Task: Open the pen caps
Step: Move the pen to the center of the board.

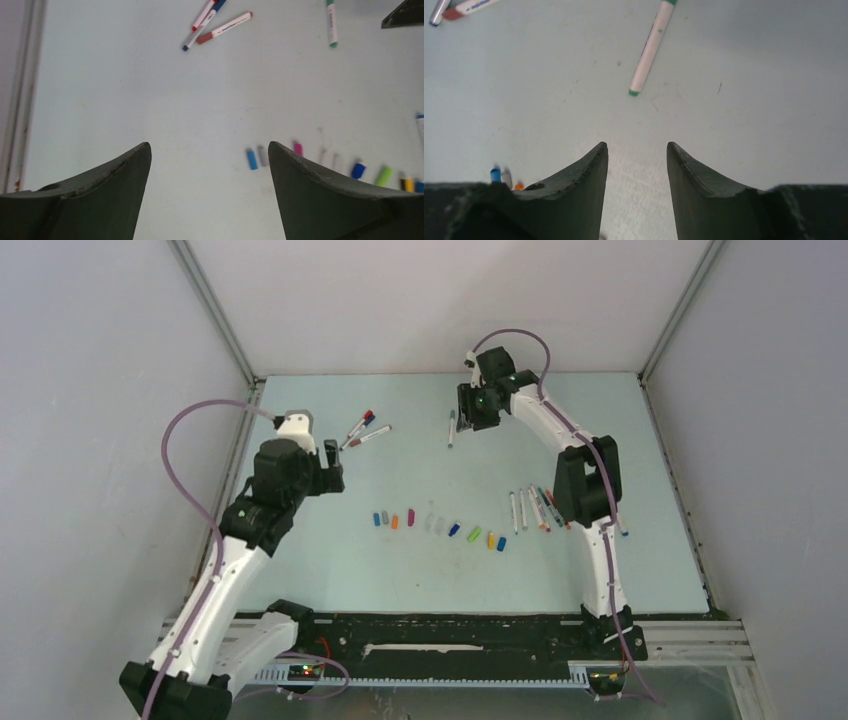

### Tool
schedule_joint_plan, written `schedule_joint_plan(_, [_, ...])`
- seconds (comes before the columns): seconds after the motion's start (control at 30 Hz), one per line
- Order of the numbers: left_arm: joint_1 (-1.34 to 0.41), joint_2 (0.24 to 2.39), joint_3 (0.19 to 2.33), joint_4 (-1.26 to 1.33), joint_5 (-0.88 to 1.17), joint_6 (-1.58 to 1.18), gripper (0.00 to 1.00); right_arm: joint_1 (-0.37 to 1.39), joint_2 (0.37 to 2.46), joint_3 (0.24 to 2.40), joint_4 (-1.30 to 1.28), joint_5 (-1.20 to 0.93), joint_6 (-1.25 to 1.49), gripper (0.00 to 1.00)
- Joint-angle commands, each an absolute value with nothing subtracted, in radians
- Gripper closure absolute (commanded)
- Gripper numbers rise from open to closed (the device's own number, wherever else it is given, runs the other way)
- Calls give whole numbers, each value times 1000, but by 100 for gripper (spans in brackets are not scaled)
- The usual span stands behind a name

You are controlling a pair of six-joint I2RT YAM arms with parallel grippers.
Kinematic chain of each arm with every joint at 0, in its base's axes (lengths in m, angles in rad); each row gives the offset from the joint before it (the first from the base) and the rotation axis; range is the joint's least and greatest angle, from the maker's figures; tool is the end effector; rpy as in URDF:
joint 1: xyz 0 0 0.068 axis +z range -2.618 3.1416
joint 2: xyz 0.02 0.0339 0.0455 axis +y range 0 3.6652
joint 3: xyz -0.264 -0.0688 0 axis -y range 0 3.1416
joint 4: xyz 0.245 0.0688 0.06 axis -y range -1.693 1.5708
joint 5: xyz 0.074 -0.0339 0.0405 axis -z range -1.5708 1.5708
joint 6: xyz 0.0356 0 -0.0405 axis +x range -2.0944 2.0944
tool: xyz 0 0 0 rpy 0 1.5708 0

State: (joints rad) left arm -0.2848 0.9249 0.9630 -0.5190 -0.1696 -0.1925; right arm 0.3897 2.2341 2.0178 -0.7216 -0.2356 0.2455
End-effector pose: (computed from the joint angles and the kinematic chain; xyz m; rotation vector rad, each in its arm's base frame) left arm 0.1940 -0.0505 0.3431 -0.0109 2.0465 -0.1241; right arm 0.4584 0.1972 0.2400 -0.2832 2.5443 0.5492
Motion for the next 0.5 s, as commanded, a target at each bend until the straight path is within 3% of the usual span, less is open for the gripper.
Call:
schedule_joint_plan(0.0, [-280, 812, 894, -471, -293, -93, 10, 410, 2339, 2204, -796, -149, 313, 51])
schedule_joint_plan(0.47, [-268, 801, 885, -460, -267, -83, 10, 448, 2584, 2491, -797, -23, 266, 53])
